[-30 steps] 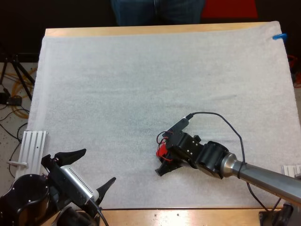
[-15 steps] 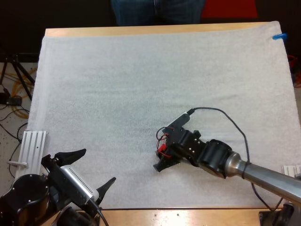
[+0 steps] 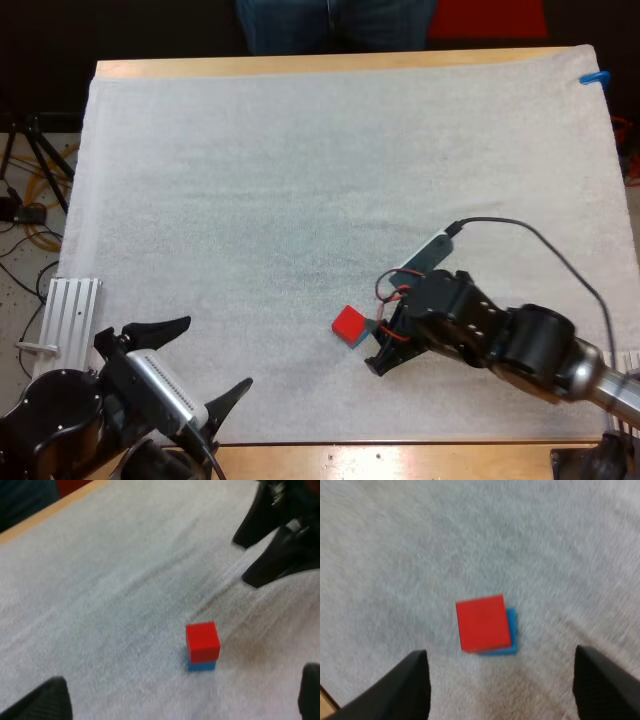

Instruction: Stack red cube on blue cube

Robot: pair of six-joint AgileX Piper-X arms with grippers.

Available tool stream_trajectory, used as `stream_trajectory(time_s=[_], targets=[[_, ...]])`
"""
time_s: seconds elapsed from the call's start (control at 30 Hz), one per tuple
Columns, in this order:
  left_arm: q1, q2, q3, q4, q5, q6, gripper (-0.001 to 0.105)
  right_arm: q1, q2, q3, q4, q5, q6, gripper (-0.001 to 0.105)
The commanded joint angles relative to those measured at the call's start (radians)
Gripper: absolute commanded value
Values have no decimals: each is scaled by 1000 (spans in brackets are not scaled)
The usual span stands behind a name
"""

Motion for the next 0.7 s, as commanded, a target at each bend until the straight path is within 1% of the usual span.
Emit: stream_trajectory(time_s=[0.0, 0.07, 0.13, 0.17, 0.23, 0.27, 0.3, 0.4, 0.43, 0.47, 0.5, 0.53, 0.57, 0.63, 0.67], targets=[[-4, 8, 2, -43, 0, -25, 87, -17, -25, -12, -12, 18, -19, 59], [-4, 20, 7, -81, -27, -32, 87, -63, -31, -15, -13, 7, -19, 59], [-4, 54, 7, -137, -108, -35, 87, -150, -27, -15, -14, -38, -17, 59], [-4, 61, 7, -155, -120, -35, 87, -169, -27, -15, -14, -54, -17, 59], [-4, 106, 7, -230, -130, -30, 87, -282, -27, -15, -25, -109, -24, 59], [-4, 123, 7, -252, -130, -27, 87, -312, -27, -15, -28, -124, -29, 59], [-4, 145, 7, -286, -130, -26, 87, -369, -27, -15, -31, -147, -44, 59], [29, 208, 7, -368, -130, -27, 87, -504, -27, -15, -31, -207, -67, 59], [57, 231, 7, -388, -128, -27, 87, -559, -27, -15, -31, -233, -69, 59], [68, 238, 7, -395, -128, -27, 87, -577, -27, -15, -31, -245, -71, 59], [107, 256, 7, -407, -119, -27, 87, -628, -27, -15, -25, -266, -72, 59], [145, 268, 7, -417, -97, -21, 87, -677, -32, -15, -16, -288, -72, 59], [179, 275, 7, -421, -80, -12, 87, -700, -34, -15, -12, -293, -72, 59], [282, 288, 7, -437, -5, 8, 87, -777, -52, -15, 12, -308, -89, 59], [303, 290, 7, -439, 12, 12, 87, -795, -59, -15, 20, -308, -98, 59]])
